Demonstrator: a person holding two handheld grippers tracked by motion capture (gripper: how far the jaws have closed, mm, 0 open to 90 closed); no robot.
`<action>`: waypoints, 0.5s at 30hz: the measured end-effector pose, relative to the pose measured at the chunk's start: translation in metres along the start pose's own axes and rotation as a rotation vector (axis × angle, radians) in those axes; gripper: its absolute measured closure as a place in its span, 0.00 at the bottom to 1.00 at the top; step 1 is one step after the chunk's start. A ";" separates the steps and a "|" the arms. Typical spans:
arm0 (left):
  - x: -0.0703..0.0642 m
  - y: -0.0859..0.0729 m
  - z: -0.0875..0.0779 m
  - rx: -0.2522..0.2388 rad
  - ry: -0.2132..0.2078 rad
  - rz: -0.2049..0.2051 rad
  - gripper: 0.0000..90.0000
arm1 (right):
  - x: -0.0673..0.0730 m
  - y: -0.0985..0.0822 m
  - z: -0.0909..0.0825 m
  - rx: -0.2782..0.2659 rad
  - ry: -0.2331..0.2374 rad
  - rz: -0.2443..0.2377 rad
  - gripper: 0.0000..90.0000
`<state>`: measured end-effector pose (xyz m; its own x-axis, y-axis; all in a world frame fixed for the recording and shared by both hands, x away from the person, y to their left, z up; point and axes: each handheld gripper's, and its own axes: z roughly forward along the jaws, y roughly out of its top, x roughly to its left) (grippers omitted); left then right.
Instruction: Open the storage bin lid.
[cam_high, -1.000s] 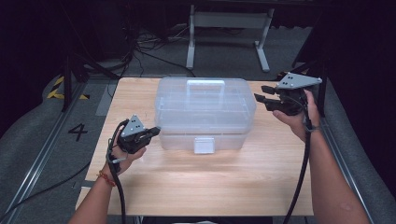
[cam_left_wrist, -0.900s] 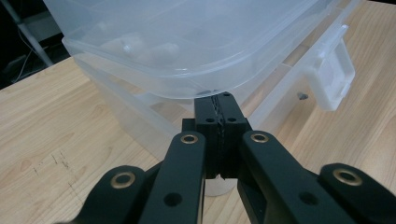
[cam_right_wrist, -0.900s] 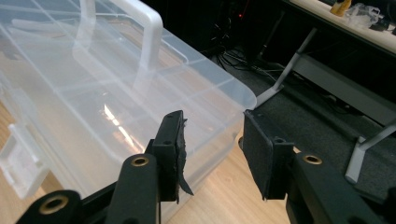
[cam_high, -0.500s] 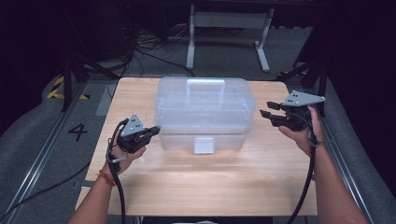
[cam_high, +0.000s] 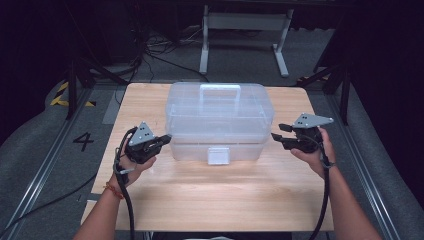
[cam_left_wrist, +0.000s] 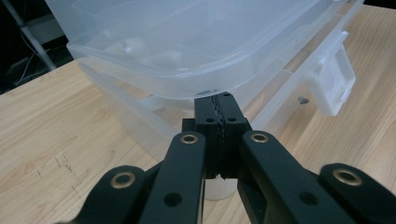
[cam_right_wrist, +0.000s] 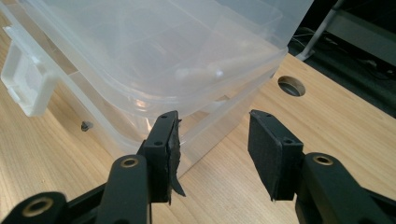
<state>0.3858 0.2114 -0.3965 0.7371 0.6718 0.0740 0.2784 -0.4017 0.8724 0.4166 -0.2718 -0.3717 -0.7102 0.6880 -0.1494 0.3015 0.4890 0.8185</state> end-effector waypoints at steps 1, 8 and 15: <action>0.000 0.000 0.000 0.002 0.001 0.002 1.00 | 0.000 -0.001 0.000 -0.001 -0.001 0.004 0.60; 0.000 0.001 0.000 0.005 0.001 0.001 1.00 | 0.002 -0.008 0.004 0.005 0.009 0.005 0.58; -0.001 0.002 0.000 -0.002 -0.001 -0.006 1.00 | 0.006 -0.007 0.008 -0.037 0.001 -0.002 0.55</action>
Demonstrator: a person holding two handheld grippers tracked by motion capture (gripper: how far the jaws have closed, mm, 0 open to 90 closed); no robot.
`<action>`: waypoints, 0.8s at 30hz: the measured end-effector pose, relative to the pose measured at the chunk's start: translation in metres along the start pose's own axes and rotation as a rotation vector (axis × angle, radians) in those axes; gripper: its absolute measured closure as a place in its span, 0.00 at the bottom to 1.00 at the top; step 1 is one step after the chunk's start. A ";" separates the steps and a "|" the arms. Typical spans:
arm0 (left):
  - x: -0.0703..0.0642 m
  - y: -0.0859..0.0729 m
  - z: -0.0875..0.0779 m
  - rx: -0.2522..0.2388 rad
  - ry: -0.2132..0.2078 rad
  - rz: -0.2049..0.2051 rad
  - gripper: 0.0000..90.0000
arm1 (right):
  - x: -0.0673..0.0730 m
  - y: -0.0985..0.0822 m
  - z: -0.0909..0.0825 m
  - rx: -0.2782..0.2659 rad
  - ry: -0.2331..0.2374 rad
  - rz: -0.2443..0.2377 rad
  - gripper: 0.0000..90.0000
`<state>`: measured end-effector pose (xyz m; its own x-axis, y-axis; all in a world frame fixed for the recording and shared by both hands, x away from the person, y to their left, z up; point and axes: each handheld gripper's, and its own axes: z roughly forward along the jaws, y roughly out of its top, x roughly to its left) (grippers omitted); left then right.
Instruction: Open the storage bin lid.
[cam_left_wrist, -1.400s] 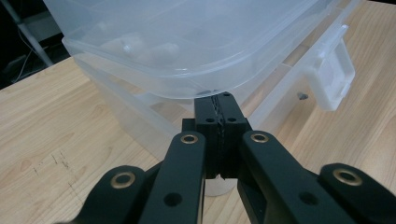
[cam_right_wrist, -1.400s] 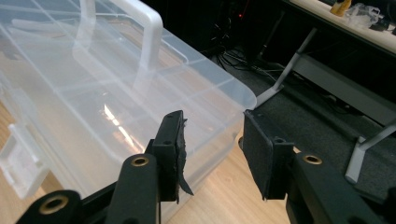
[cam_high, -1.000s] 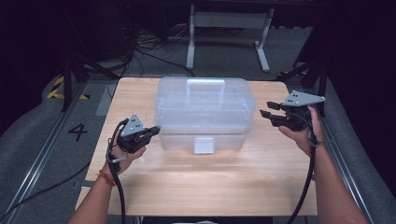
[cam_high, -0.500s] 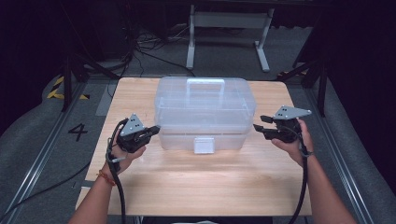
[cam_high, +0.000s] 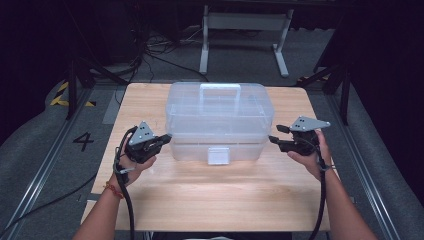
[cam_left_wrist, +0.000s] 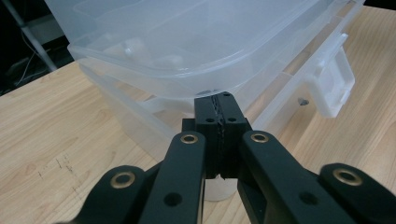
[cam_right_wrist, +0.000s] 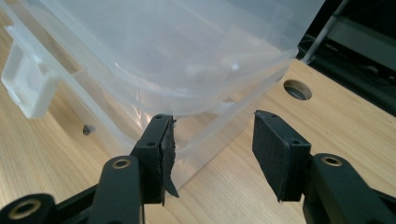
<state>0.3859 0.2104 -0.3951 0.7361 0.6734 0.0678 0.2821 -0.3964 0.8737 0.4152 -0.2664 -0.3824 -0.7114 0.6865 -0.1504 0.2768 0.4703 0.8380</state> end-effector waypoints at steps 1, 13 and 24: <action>0.000 0.000 0.000 0.000 -0.001 0.001 1.00 | 0.001 0.000 0.001 -0.001 -0.004 -0.005 0.55; 0.003 -0.002 -0.002 -0.023 0.008 -0.013 0.98 | 0.006 0.001 0.000 -0.079 -0.071 -0.032 0.59; 0.002 -0.006 0.006 0.009 0.003 0.000 0.96 | 0.005 0.009 -0.003 -0.145 -0.092 -0.027 0.60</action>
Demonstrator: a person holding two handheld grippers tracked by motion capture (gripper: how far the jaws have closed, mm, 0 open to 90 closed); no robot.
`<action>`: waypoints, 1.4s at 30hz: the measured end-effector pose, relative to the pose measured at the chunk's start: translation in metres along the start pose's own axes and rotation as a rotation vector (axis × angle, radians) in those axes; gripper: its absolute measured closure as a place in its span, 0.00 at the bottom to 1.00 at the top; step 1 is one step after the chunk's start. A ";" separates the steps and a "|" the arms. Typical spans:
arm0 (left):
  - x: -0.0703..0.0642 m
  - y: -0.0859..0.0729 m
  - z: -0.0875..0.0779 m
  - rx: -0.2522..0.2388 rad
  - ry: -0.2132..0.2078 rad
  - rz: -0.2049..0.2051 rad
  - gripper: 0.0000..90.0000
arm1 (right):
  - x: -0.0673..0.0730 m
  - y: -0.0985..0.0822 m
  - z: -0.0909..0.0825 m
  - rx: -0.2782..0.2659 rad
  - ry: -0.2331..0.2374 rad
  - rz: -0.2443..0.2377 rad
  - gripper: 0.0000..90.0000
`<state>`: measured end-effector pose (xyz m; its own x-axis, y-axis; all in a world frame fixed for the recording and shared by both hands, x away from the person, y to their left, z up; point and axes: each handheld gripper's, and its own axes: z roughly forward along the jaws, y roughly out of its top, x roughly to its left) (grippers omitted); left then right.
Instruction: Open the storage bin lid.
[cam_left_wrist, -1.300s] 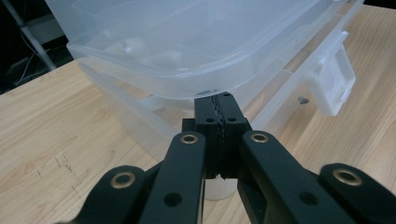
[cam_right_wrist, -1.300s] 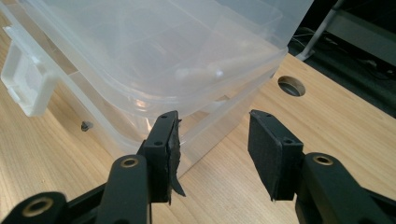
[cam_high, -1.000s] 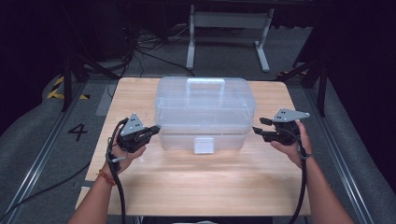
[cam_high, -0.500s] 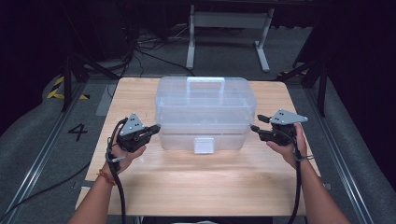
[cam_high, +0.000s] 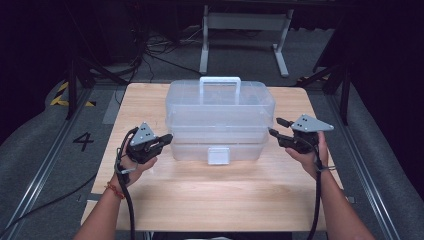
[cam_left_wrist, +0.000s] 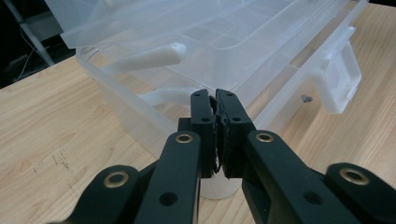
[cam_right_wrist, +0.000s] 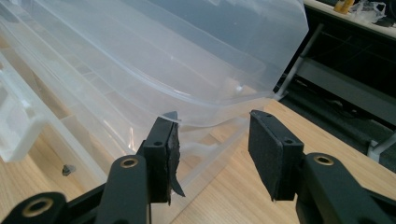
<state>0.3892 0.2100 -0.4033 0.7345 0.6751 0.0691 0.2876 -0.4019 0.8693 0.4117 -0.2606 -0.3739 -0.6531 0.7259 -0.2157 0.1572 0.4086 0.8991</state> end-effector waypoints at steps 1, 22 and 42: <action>0.000 0.000 0.000 0.000 0.001 -0.003 0.96 | 0.000 0.001 0.000 -0.006 -0.001 0.004 0.60; 0.003 -0.001 0.003 -0.004 -0.001 -0.005 0.96 | -0.004 0.024 0.005 -0.088 -0.084 -0.007 0.69; 0.006 -0.001 0.006 -0.013 -0.010 -0.013 0.97 | -0.013 0.045 0.017 -0.127 -0.132 0.017 0.72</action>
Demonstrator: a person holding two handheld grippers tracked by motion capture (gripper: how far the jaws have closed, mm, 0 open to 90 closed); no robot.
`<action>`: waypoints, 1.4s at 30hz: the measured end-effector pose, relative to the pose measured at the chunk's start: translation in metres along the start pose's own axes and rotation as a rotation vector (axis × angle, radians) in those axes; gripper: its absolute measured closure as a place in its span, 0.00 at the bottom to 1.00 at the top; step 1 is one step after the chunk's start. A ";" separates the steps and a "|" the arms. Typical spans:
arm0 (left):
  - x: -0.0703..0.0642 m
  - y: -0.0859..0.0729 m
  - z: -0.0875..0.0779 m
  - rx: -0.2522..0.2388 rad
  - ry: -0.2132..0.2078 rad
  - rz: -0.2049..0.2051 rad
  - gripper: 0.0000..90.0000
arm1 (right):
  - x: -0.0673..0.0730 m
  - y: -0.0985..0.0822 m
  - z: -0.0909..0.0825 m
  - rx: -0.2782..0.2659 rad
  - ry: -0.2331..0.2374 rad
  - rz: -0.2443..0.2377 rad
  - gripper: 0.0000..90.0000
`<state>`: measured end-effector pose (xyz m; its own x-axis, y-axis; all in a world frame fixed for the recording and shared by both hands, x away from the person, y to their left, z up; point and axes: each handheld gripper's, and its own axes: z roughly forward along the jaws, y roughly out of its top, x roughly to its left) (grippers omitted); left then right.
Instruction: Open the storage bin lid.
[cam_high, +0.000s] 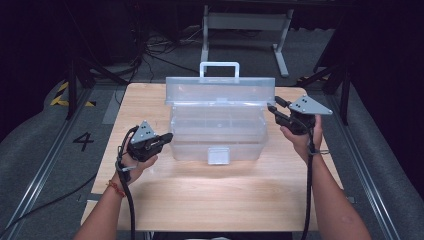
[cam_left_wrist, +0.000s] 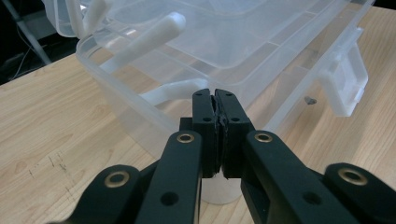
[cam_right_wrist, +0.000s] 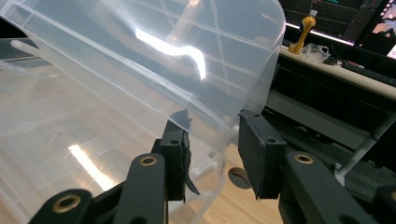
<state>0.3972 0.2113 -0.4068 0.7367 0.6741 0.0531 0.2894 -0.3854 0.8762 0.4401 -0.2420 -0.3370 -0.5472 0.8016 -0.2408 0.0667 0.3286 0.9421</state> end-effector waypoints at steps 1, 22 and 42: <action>0.000 0.000 0.000 0.000 -0.001 0.000 0.98 | -0.001 0.001 0.001 -0.003 -0.002 0.002 0.72; 0.003 0.000 0.003 -0.004 0.001 -0.004 0.98 | -0.011 0.017 0.025 0.023 -0.057 0.012 0.73; 0.005 0.000 0.004 -0.004 -0.004 -0.005 0.98 | -0.029 0.027 0.043 0.026 -0.061 0.019 0.79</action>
<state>0.4032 0.2116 -0.4086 0.7377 0.6735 0.0467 0.2907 -0.3793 0.8784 0.4940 -0.2350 -0.3142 -0.4935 0.8365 -0.2380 0.0981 0.3255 0.9405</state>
